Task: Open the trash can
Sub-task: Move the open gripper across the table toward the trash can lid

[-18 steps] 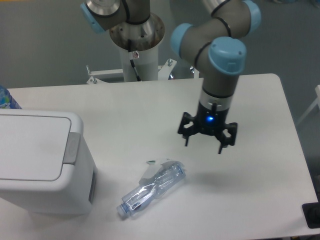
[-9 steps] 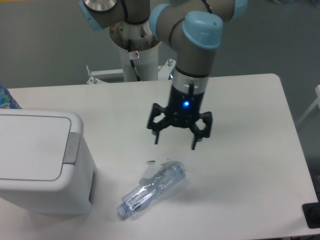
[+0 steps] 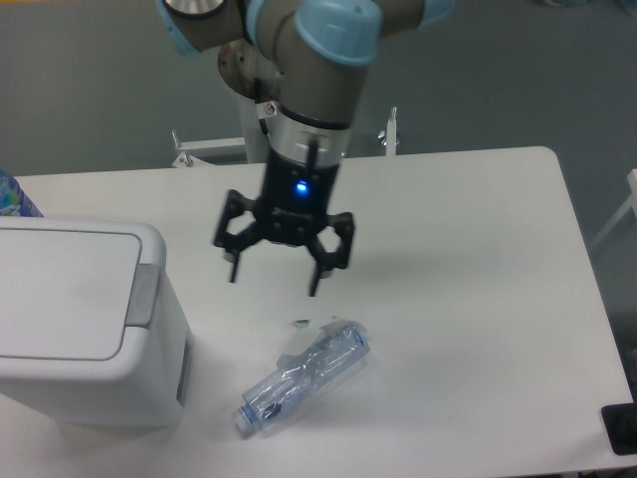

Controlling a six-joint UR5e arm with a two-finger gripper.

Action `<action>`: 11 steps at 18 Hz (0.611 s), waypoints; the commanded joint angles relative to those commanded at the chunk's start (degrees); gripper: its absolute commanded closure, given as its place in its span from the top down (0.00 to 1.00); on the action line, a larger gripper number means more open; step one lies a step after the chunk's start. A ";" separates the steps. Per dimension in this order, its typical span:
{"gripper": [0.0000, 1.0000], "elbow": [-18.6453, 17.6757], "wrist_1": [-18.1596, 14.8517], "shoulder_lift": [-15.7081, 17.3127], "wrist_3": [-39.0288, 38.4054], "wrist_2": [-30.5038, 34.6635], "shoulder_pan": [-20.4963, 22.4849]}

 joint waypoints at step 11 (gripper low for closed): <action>1.00 1.32 2.55 -2.37 -2.29 0.09 -3.34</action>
